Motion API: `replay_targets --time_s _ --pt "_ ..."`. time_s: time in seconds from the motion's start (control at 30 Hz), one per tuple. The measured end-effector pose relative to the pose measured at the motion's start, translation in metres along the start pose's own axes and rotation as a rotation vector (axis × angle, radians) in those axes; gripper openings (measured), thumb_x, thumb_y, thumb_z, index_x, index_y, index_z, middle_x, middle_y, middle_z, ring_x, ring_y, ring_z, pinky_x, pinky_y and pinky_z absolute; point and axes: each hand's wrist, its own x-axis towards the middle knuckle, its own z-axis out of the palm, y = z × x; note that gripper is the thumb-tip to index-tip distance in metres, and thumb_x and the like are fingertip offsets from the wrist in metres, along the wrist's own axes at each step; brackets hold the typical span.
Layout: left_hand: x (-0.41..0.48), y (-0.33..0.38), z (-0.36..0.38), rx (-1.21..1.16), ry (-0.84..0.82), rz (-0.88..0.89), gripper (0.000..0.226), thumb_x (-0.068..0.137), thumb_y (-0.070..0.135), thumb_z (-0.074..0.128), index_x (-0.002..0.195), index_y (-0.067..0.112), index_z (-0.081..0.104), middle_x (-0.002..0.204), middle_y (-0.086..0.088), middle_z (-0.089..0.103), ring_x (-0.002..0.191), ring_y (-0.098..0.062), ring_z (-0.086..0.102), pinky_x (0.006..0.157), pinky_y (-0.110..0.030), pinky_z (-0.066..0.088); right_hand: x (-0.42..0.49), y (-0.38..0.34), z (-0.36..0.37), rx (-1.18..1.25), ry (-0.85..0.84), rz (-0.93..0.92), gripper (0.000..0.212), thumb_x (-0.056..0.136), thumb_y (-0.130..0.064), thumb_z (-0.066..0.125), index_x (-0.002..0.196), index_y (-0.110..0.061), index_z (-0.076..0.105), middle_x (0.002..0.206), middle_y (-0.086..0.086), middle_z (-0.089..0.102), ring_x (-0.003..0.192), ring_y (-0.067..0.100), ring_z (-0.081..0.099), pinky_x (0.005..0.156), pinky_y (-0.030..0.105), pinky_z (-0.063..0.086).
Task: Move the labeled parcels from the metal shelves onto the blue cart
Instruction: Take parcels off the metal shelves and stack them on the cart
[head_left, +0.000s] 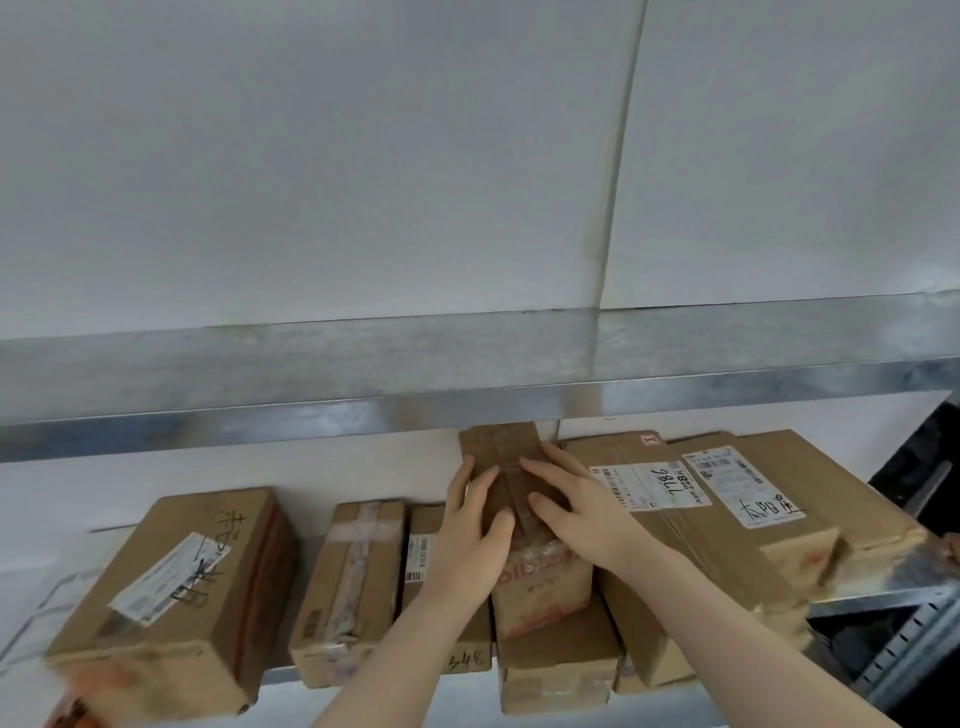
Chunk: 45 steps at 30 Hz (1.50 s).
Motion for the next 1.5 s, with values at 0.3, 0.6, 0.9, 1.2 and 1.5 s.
replay_targets --time_s 0.3,0.6,0.9,1.2,1.5 --pt "-0.055 -0.006 -0.1 0.093 0.152 0.001 0.051 0.092 0.04 0.041 0.142 0.041 0.033 0.15 0.032 0.007 0.122 0.021 0.023 0.096 -0.012 0.027 -0.003 -0.093 0.044 0.155 -0.058 -0.155 0.042 0.094 -0.032 0.054 0.135 -0.036 0.049 0.153 -0.012 0.025 0.132 -0.002 0.028 0.096 0.003 0.021" --pt "-0.149 -0.022 -0.253 0.331 0.461 -0.242 0.059 0.086 0.049 0.033 0.144 0.038 0.029 0.157 0.02 0.005 0.139 -0.012 0.025 0.108 -0.032 0.026 0.012 -0.245 0.144 0.329 -0.287 -0.405 0.037 0.094 -0.025 0.055 0.13 -0.035 0.054 0.148 -0.015 0.032 0.123 -0.005 0.032 0.094 0.004 0.023" --pt "-0.296 -0.071 -0.415 0.396 0.781 -0.459 0.059 0.086 0.045 0.037 0.144 0.038 0.03 0.156 0.024 0.006 0.137 -0.011 0.031 0.107 -0.038 0.034 -0.017 -0.432 0.305 0.426 -0.546 -0.654 0.038 0.092 -0.022 0.057 0.128 -0.033 0.056 0.148 -0.01 0.035 0.122 -0.005 0.03 0.097 0.004 0.015" --pt "-0.34 -0.132 -0.554 0.346 0.912 -0.452 0.056 0.091 0.044 0.041 0.144 0.042 0.024 0.155 0.028 -0.001 0.115 0.0 0.037 0.089 -0.026 0.036 0.01 -0.572 0.419 0.457 -0.622 -0.745 0.038 0.09 -0.024 0.057 0.124 -0.042 0.054 0.148 -0.011 0.035 0.12 -0.004 0.033 0.098 0.015 0.024" --pt "-0.311 -0.225 -0.664 0.386 1.017 -0.532 0.054 0.091 0.042 0.044 0.143 0.041 0.03 0.155 0.028 -0.001 0.114 0.006 0.031 0.093 -0.027 0.034 0.094 -0.654 0.55 0.482 -0.692 -0.79 0.036 0.091 -0.029 0.056 0.124 -0.041 0.054 0.149 -0.015 0.032 0.132 0.003 0.033 0.111 0.031 0.027"
